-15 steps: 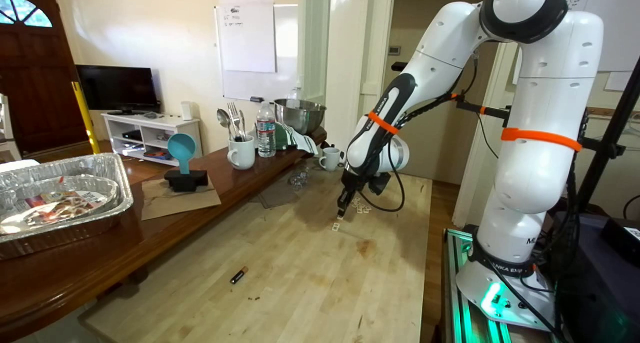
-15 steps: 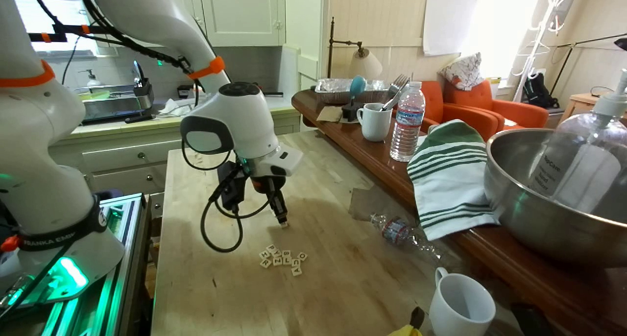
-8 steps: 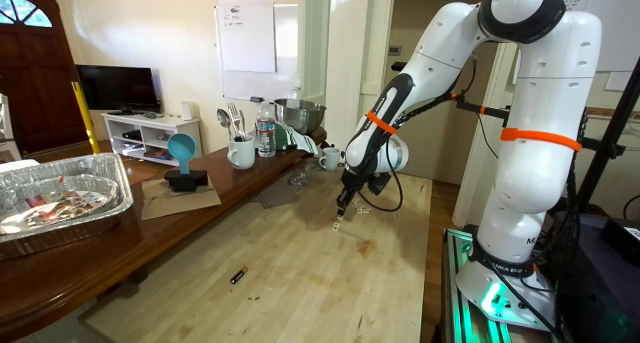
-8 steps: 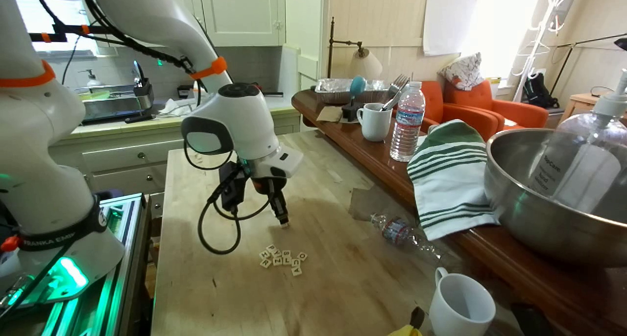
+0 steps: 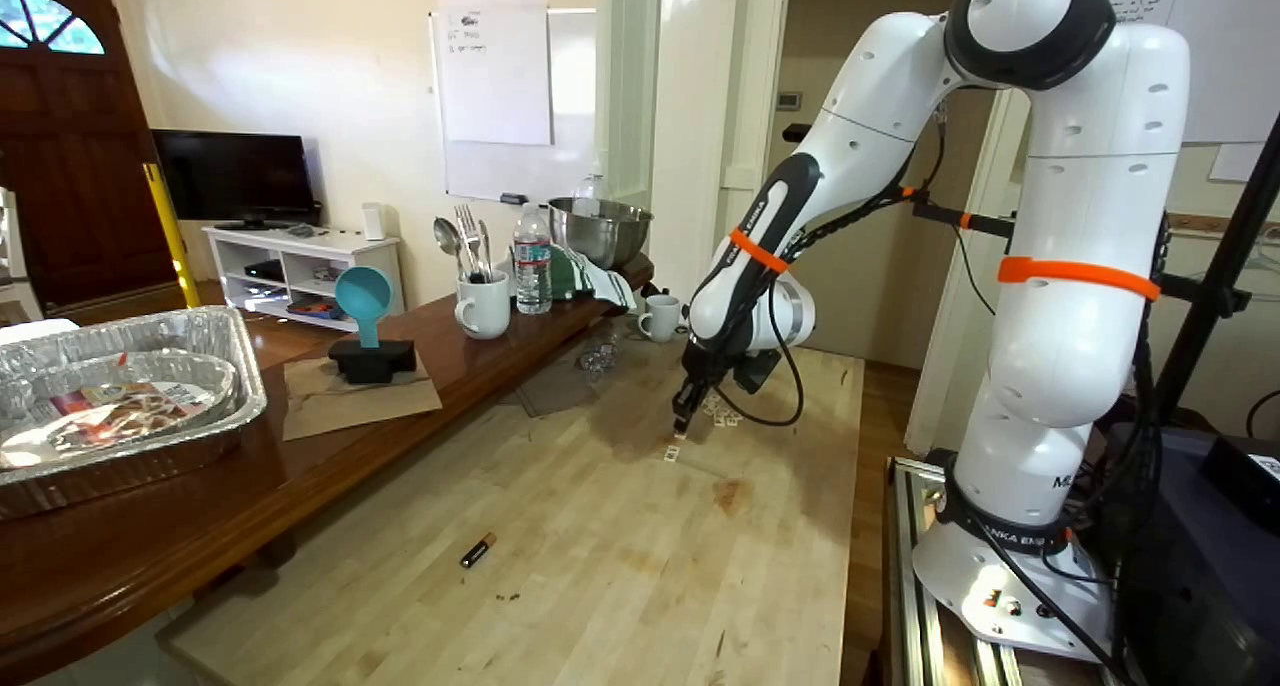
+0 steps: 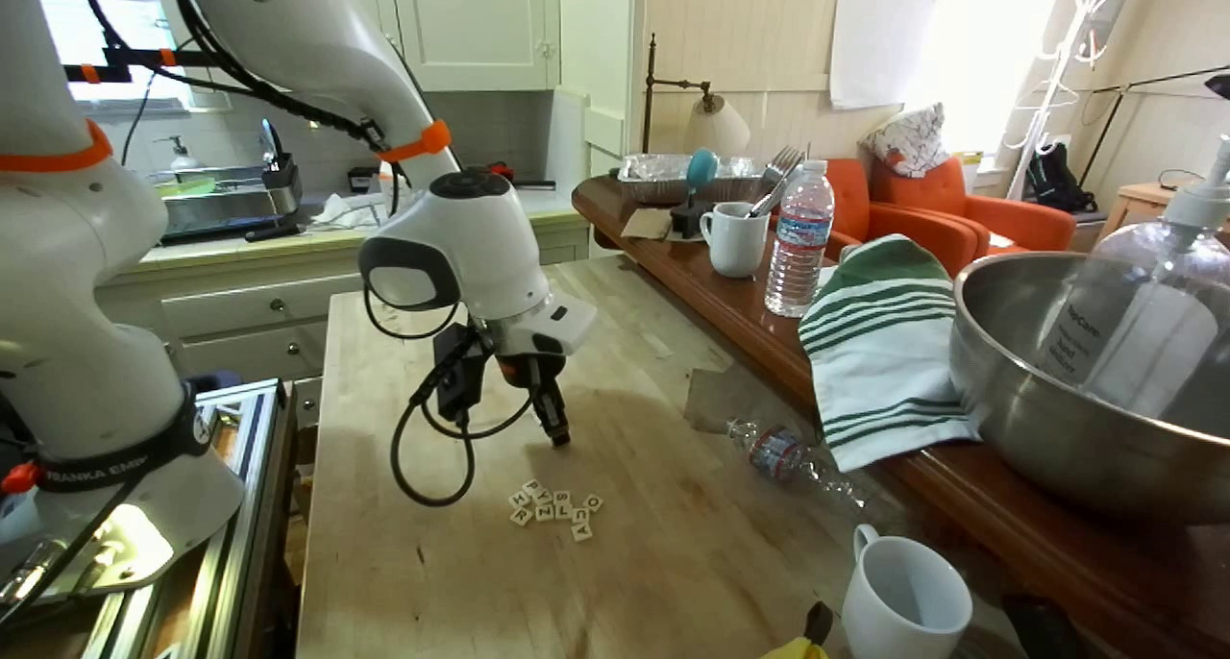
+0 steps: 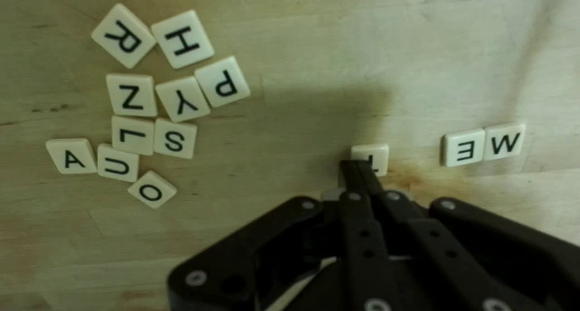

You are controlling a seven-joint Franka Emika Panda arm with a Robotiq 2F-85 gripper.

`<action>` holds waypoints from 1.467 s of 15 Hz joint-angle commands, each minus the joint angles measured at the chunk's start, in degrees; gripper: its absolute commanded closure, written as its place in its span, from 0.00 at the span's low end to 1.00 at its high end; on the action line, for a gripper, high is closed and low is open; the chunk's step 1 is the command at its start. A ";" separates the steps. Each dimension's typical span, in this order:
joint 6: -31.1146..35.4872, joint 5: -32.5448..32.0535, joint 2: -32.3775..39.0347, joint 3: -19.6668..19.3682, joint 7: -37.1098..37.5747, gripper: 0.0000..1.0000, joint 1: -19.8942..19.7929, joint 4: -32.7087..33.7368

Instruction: Spell the word 'Met'.

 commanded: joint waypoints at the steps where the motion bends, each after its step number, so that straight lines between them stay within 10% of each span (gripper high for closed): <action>1: 1.52 0.76 1.84 0.47 -0.90 1.00 -0.31 0.48; 22: 1.80 0.61 1.35 2.11 -2.15 1.00 0.37 -1.21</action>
